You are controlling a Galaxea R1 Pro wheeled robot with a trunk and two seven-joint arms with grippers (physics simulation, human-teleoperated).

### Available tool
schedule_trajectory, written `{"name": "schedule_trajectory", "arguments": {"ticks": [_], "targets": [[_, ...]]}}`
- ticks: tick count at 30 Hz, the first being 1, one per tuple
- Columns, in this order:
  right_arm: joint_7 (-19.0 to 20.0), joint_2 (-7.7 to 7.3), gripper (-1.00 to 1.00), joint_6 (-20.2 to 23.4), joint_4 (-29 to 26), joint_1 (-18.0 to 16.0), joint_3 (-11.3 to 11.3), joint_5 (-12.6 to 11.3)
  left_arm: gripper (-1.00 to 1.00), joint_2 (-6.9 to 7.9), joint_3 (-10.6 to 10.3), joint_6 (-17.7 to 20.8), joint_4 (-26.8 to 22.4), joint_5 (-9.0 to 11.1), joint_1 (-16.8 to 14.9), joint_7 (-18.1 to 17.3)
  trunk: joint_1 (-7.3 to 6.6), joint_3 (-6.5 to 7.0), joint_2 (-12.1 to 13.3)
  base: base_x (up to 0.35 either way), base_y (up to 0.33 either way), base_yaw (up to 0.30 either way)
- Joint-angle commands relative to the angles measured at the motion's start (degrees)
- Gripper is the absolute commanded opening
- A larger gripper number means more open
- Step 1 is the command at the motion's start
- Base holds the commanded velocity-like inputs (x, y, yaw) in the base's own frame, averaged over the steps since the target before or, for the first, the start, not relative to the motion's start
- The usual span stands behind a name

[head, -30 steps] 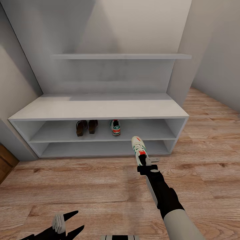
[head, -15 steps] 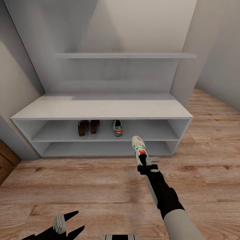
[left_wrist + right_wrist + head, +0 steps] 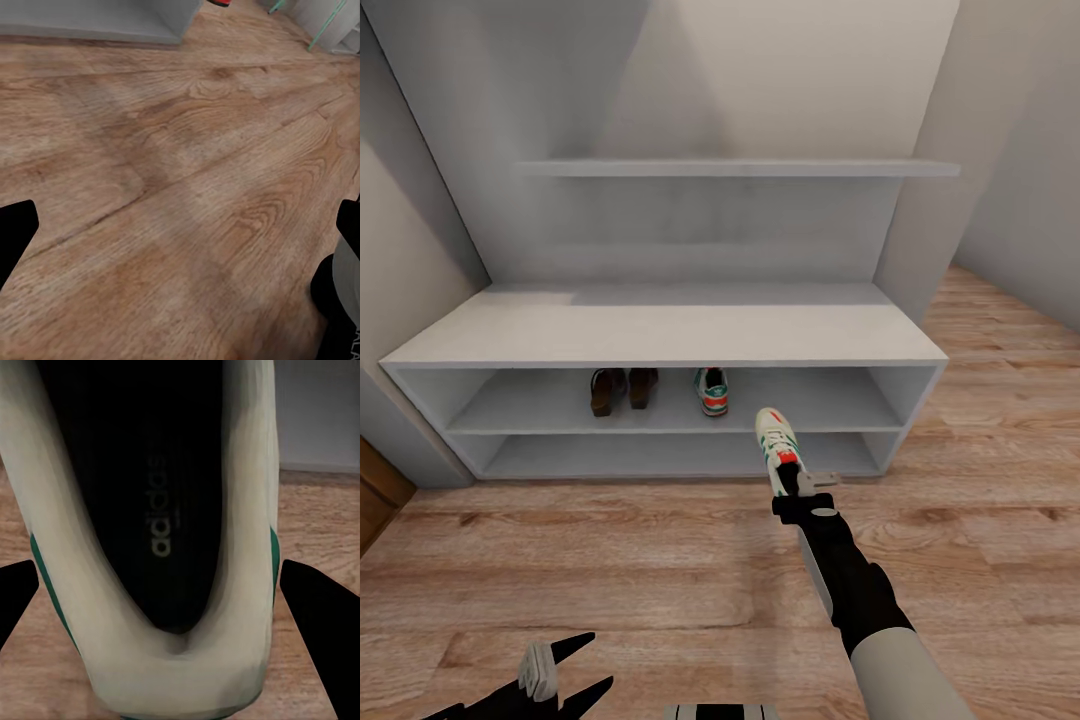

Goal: Pick up the two gym shoes and the two sandals from the corridor floor and place them onto the hallstand (shoe rack) in the corridor, making sure they are on the rack and not on the floor. Arrange them so the two gym shoes are next to each other and the two sandals are next to each other.

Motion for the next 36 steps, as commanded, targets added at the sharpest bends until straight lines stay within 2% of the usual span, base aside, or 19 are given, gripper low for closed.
{"name": "schedule_trajectory", "arguments": {"ticks": [1,17,28,36], "targets": [[-0.1,0.0,-1.0,0.4,-0.1,0.0,0.1,0.5,1.0,-0.01,0.1,-0.3,0.0,0.0,0.0,-0.2,-0.01,-0.05,0.0,0.084,0.0,0.0],[-0.1,0.0,-1.0,0.4,-0.1,0.0,0.1,0.4,1.0,-0.01,0.1,-0.3,0.0,0.0,0.0,-0.2,-0.01,-0.32,0.0,0.252,0.0,0.025],[-0.1,0.0,-1.0,0.4,-0.2,0.0,-0.1,0.4,1.0,-0.01,0.1,-0.2,0.0,0.0,0.0,-0.1,-0.01,-0.77,0.0,0.056,0.0,0.078],[-0.1,0.0,-1.0,0.4,-0.2,0.0,-0.1,0.4,1.0,-0.01,0.1,-0.2,0.0,0.0,0.0,-0.1,-0.01,-0.78,0.0,0.201,0.036,0.002]]}}
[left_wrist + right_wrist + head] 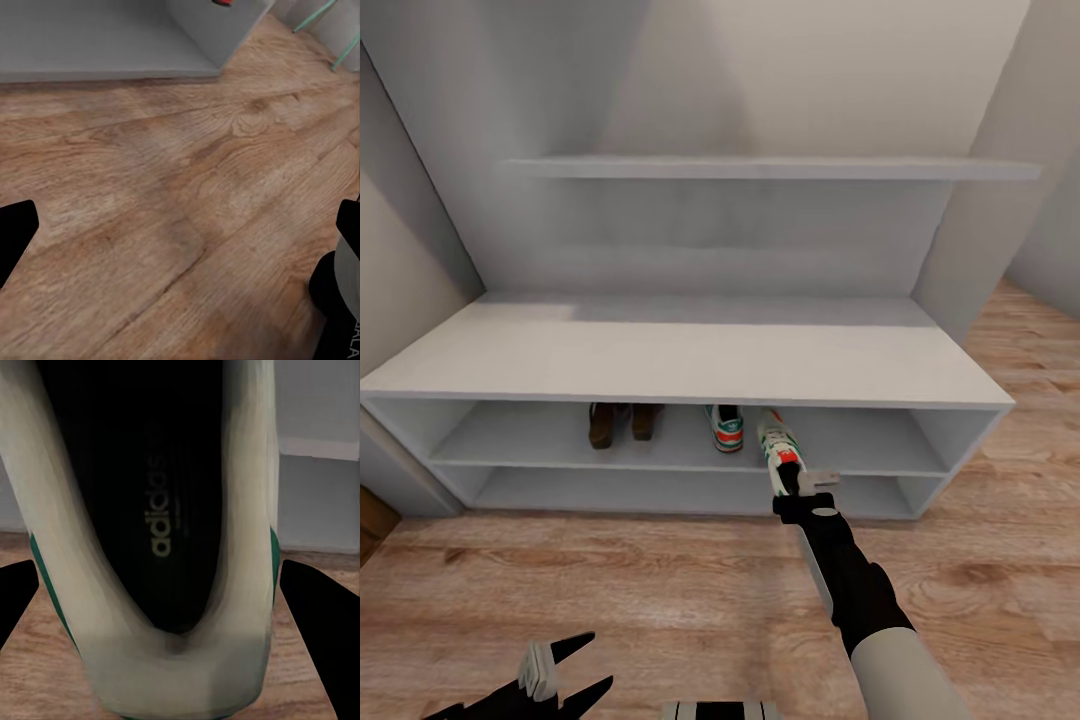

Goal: Pick up the two gym shoes and the two sandals from the corridor floor and place them onto the hallstand (shoe rack) in the corridor, making sure they are on the rack and not on the floor. Arrange them so the two gym shoes are next to each other and the two sandals are next to each other.

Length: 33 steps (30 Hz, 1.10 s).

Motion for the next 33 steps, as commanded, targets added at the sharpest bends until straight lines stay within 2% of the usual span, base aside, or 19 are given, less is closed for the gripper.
{"name": "schedule_trajectory", "arguments": {"ticks": [1,9,19,33], "targets": [[-0.1,0.0,-1.0,0.4,-0.1,0.0,0.1,0.5,1.0,-0.01,0.1,-0.3,0.0,0.0,0.0,-0.2,0.0,-0.05,0.0,0.069,0.011,0.0],[-0.1,0.0,-1.0,0.4,0.0,0.0,0.1,0.5,1.0,-0.01,0.0,-0.3,0.1,0.0,0.0,-0.2,0.0,-0.05,0.0,0.031,0.003,0.0],[-0.1,0.0,-1.0,0.4,-0.1,0.0,0.1,0.5,1.0,-0.04,0.0,-0.3,0.1,0.0,0.0,0.3,0.0,-0.05,0.0,0.209,0.0,0.0],[-0.1,0.0,-1.0,0.3,0.1,0.0,0.0,0.5,1.0,-0.01,0.0,-0.3,0.1,-0.1,0.0,0.5,0.0,-0.05,0.0,0.053,0.0,0.0]]}}
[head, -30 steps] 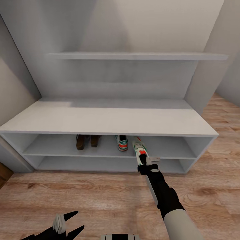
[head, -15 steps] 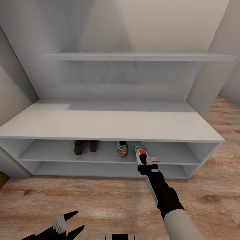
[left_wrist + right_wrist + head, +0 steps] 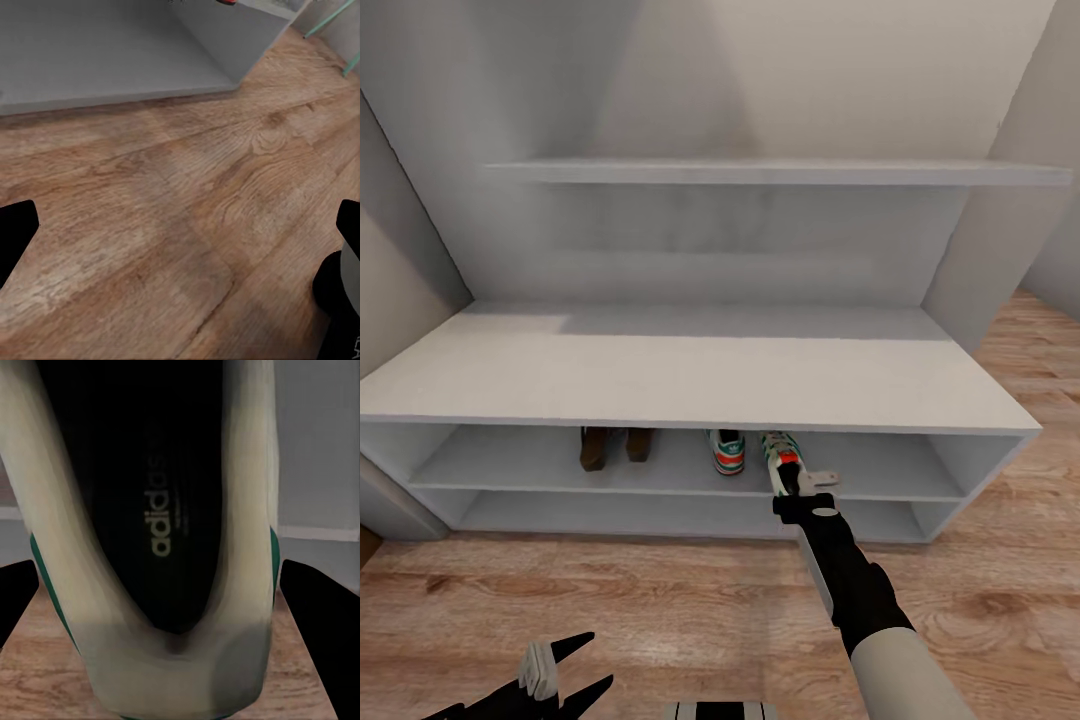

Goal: Pick up the two gym shoes and the two sandals from the corridor floor and place them onto the hallstand (shoe rack) in the corridor, making sure they are on the rack and not on the floor. Arrange them so the two gym shoes are next to each other and the two sandals are next to each other.

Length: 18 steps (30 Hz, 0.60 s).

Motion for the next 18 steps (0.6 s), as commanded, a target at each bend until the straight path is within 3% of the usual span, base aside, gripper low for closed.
{"name": "schedule_trajectory", "arguments": {"ticks": [1,6,18], "targets": [[-0.1,0.0,-1.0,0.4,-0.1,0.0,0.1,0.5,1.0,-0.01,0.1,-0.3,0.0,0.0,0.0,-0.2,0.01,-0.05,0.0,0.253,0.0,0.0],[-0.1,0.0,-1.0,0.4,-0.1,0.0,0.1,0.5,1.0,-0.01,0.1,-0.3,0.0,0.0,0.0,-0.1,0.01,-0.05,0.0,0.214,0.0,0.0],[-0.1,0.0,-1.0,0.4,-0.1,0.0,0.1,0.5,1.0,-0.01,0.1,-0.2,0.0,0.0,0.0,-0.1,0.01,-0.05,0.0,0.073,0.015,0.0]]}}
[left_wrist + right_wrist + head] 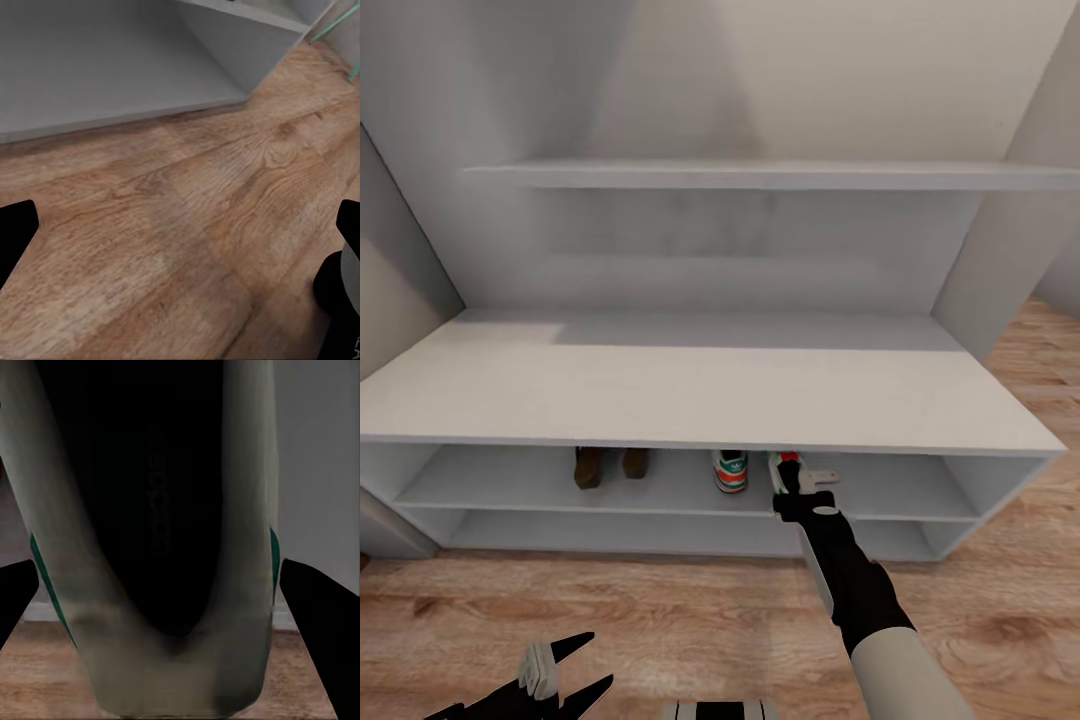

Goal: Pick up the two gym shoes and the two sandals from the corridor floor and place them onto the hallstand (shoe rack) in the corridor, making sure they are on the rack and not on the floor. Arrange them so the two gym shoes are next to each other and the two sandals are next to each other.

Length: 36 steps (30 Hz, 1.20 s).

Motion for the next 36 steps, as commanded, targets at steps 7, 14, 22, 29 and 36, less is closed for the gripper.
{"name": "schedule_trajectory", "arguments": {"ticks": [7,14,22,29,36], "targets": [[0.0,0.0,-1.0,0.5,0.5,0.0,0.1,0.7,1.0,-0.01,0.1,-0.3,0.0,0.0,0.0,-0.2,0.03,-0.05,0.0,0.119,0.061,0.0],[0.0,0.0,-1.0,0.5,0.6,0.0,0.1,0.7,1.0,-0.01,0.2,-0.3,0.0,0.0,0.0,-0.2,0.03,-0.05,0.0,0.01,0.005,0.0],[0.0,0.0,-1.0,0.5,0.5,0.0,0.1,0.7,1.0,-0.01,0.2,-0.3,0.0,0.0,0.0,-0.2,0.03,-0.05,0.0,0.144,0.0,0.0],[0.0,0.0,-1.0,0.5,0.5,0.0,0.1,0.7,1.0,-0.01,0.2,-0.4,0.0,0.0,0.0,-0.2,0.03,-0.05,0.0,0.041,0.0,0.0],[0.0,0.0,-1.0,0.5,0.5,0.0,0.1,0.7,1.0,-0.01,0.2,-0.4,0.0,0.0,0.0,-0.2,0.03,-0.05,0.0,0.004,0.0,0.0]]}}
